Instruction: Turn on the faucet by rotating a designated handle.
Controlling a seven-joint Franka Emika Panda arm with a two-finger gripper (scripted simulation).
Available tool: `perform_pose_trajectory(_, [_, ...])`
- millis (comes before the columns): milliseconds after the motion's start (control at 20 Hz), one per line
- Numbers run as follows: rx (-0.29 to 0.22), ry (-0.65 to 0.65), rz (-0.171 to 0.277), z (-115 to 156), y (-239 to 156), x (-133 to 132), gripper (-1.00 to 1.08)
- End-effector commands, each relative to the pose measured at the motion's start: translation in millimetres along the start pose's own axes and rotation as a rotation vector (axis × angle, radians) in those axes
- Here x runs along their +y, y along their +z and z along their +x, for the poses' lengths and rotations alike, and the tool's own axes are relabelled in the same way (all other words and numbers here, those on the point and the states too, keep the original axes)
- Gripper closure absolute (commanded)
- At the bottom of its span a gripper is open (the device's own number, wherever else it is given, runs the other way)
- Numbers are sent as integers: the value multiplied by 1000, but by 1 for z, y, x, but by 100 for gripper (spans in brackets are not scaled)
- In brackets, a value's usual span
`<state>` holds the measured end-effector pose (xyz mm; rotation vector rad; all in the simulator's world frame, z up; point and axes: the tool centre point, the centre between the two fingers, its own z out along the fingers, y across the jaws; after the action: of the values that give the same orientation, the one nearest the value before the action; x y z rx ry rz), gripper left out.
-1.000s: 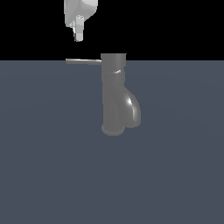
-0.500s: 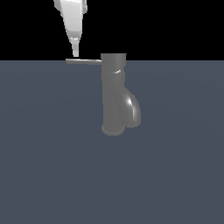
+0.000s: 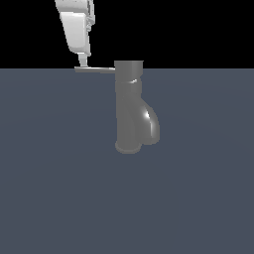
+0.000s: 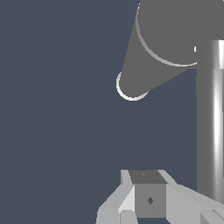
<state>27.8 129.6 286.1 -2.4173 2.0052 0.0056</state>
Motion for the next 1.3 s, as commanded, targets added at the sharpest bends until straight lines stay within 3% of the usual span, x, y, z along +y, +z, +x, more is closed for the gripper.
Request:
perform_pose_trajectory(0, [3,10,2,-1,1,-2,108])
perform_pose_trajectory(250, [3,9,1,-1,2,-1,108])
perform_pose_trajectory(1250, [3,9,1,3,2,53,108])
